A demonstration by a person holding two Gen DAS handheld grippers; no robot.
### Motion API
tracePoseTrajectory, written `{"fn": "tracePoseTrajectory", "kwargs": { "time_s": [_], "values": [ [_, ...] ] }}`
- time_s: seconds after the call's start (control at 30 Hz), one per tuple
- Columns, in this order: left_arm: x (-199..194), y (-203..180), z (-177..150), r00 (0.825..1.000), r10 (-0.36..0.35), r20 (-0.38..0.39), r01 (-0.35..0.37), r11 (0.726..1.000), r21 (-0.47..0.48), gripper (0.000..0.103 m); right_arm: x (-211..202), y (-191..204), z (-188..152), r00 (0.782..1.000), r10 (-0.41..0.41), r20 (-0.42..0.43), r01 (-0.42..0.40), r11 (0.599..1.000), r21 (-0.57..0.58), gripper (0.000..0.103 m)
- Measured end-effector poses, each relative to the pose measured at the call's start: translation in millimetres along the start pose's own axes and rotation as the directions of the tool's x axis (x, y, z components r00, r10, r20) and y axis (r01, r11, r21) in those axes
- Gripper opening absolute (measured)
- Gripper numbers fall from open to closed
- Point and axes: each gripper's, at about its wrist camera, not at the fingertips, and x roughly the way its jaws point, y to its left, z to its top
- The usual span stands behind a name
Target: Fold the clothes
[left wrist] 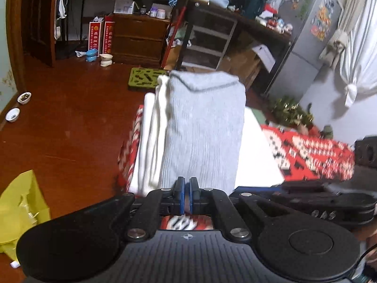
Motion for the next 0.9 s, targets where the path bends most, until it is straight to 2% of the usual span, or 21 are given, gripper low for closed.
{"fn": "tracePoseTrajectory", "kwargs": {
  "time_s": [0.2, 0.23, 0.27, 0.3, 0.33, 0.43, 0.5, 0.53, 0.67, 0.8, 0.83, 0.9],
  "values": [
    [-22, -28, -37, 0.998, 0.069, -0.01, -0.068, 0.997, 0.039, 0.007, -58, 18, -18, 0.996, -0.091, 0.02, 0.092, 0.991, -0.1, 0.015],
    [-26, -35, -44, 0.996, 0.086, -0.005, -0.086, 0.995, 0.042, 0.013, -71, 20, -23, 0.993, -0.117, 0.024, 0.119, 0.985, -0.122, 0.017],
    [-30, -42, -51, 0.995, 0.098, 0.003, -0.098, 0.994, 0.045, 0.02, -81, 22, -27, 0.989, -0.148, 0.026, 0.15, 0.978, -0.145, 0.026],
    [-33, -49, -57, 0.994, 0.108, 0.009, -0.108, 0.993, 0.048, 0.04, -90, 25, -30, 0.983, -0.181, 0.03, 0.183, 0.969, -0.166, 0.034],
    [-36, -57, -64, 0.991, 0.129, 0.019, -0.13, 0.99, 0.047, 0.056, -98, 28, -32, 0.976, -0.214, 0.034, 0.217, 0.958, -0.187, 0.038],
    [-38, -82, -85, 0.987, 0.157, 0.016, -0.158, 0.986, 0.06, 0.069, -118, 27, -44, 0.961, -0.275, 0.034, 0.275, 0.935, -0.224, 0.062],
    [-38, -97, -97, 0.986, 0.165, 0.005, -0.165, 0.984, 0.064, 0.079, -131, 23, -53, 0.954, -0.298, 0.028, 0.296, 0.925, -0.238, 0.084],
    [-37, -105, -104, 0.986, 0.167, 0.001, -0.167, 0.984, 0.058, 0.084, -137, 21, -60, 0.952, -0.304, 0.03, 0.302, 0.923, -0.239, 0.087],
    [-34, -128, -126, 0.977, 0.21, 0.035, -0.211, 0.977, 0.031, 0.087, -155, 8, -83, 0.943, -0.333, 0.017, 0.328, 0.918, -0.223, 0.101],
    [-30, -154, -142, 0.966, 0.256, 0.026, -0.257, 0.966, 0.022, 0.087, -172, -1, -103, 0.932, -0.363, 0.011, 0.358, 0.912, -0.199, 0.102],
    [-31, -159, -144, 0.969, 0.248, 0.019, -0.248, 0.969, 0.018, 0.087, -177, -3, -107, 0.928, -0.371, 0.01, 0.366, 0.91, -0.192, 0.102],
    [-32, -167, -148, 0.974, 0.228, 0.004, -0.228, 0.974, 0.01, 0.087, -184, -4, -114, 0.907, -0.42, 0.019, 0.417, 0.892, -0.173, 0.102]
  ]
}}
